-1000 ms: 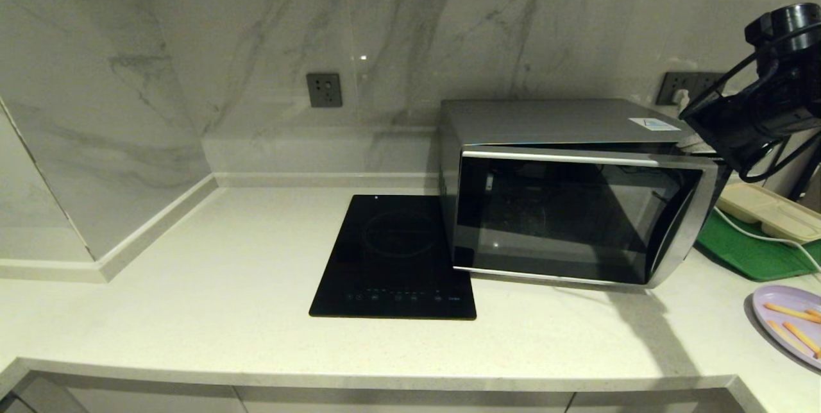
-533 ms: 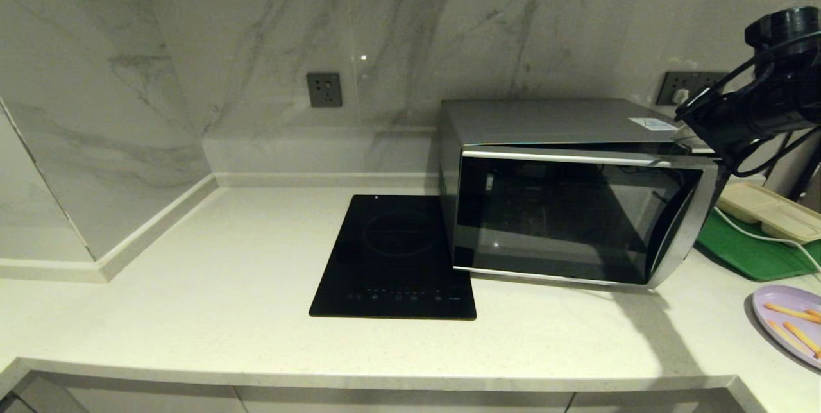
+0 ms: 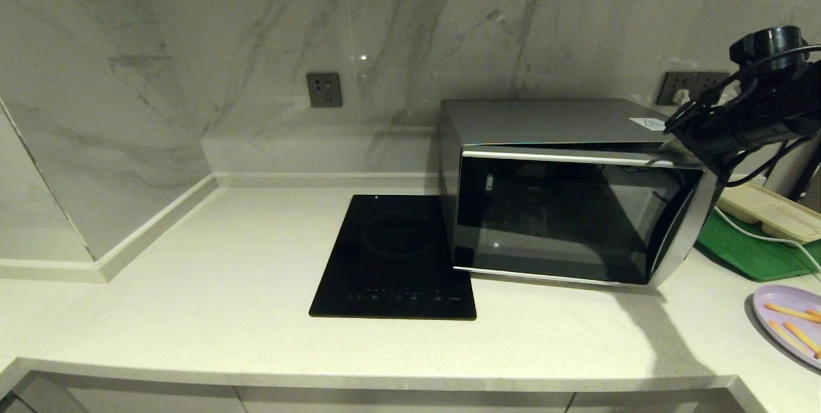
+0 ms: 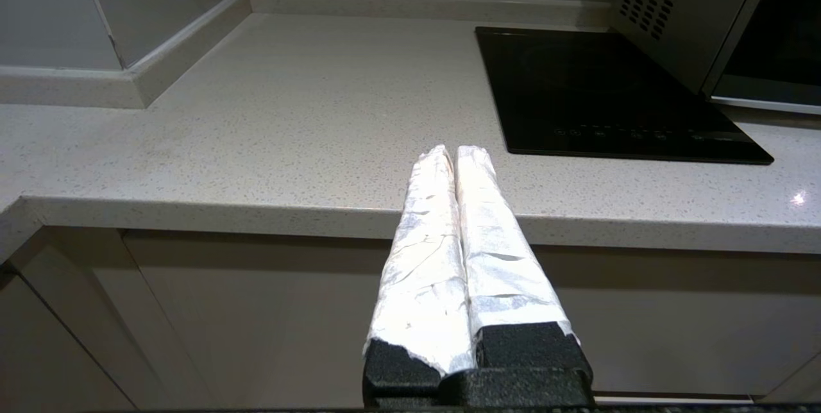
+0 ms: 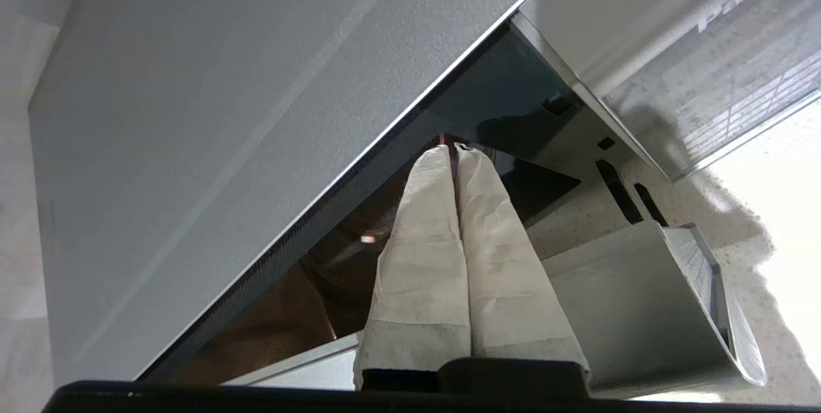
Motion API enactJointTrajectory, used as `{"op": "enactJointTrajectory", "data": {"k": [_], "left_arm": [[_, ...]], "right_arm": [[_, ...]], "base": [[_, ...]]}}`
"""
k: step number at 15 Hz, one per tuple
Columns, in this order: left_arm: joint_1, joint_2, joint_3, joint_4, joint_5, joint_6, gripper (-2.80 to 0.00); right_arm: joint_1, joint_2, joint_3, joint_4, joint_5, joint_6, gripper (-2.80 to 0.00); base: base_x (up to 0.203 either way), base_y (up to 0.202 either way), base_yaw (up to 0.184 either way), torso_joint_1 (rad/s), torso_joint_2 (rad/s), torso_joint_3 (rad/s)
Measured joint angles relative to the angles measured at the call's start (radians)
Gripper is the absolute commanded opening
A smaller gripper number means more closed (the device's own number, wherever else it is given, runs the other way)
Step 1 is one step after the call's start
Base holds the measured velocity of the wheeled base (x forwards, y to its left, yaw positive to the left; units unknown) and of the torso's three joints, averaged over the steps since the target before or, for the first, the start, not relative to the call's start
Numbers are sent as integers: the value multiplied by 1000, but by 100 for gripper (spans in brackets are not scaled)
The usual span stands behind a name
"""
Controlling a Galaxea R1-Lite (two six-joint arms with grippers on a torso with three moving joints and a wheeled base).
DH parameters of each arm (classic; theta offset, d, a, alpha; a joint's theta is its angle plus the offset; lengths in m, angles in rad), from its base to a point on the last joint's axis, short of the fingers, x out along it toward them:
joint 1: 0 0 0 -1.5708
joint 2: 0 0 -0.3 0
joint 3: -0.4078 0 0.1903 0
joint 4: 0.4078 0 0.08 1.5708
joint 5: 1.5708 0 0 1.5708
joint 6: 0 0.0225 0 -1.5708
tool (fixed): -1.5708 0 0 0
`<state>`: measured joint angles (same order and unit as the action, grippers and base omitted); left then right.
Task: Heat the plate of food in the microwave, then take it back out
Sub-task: Open the microwave oven
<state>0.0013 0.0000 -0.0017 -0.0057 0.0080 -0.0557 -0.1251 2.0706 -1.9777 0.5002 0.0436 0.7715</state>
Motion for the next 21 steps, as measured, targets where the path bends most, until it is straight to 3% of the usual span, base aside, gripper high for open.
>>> {"op": "enactJointTrajectory", "data": {"k": [4,8,11,14,16,18,21], "left_arm": [[0,0,0,0,0,0,-280],[0,0,0,0,1,0,-280],[0,0,0,0,0,0,-280],[0,0,0,0,1,0,-280],[0,0,0,0,0,0,-280],[0,0,0,0,0,0,-280],[0,0,0,0,0,0,-280]], "right_arm": [[-28,-62,18,95,86,-20,-280],[-53,-187,119,212,138,-176,-280],[-72,-270,151,414,199,-331,-280],[-104,-297,162,430,245,-341,-280],[-119,-309,171,463,322,-353,-280],[-127,-330,205,510,395,-429,-280],[-137,-374,272,517,419,-508,-280]], "base": [[0,0,0,0,0,0],[0,0,0,0,0,0],[0,0,0,0,0,0],[0,0,0,0,0,0],[0,0,0,0,0,0],[0,0,0,0,0,0],[0,0,0,0,0,0]]}}
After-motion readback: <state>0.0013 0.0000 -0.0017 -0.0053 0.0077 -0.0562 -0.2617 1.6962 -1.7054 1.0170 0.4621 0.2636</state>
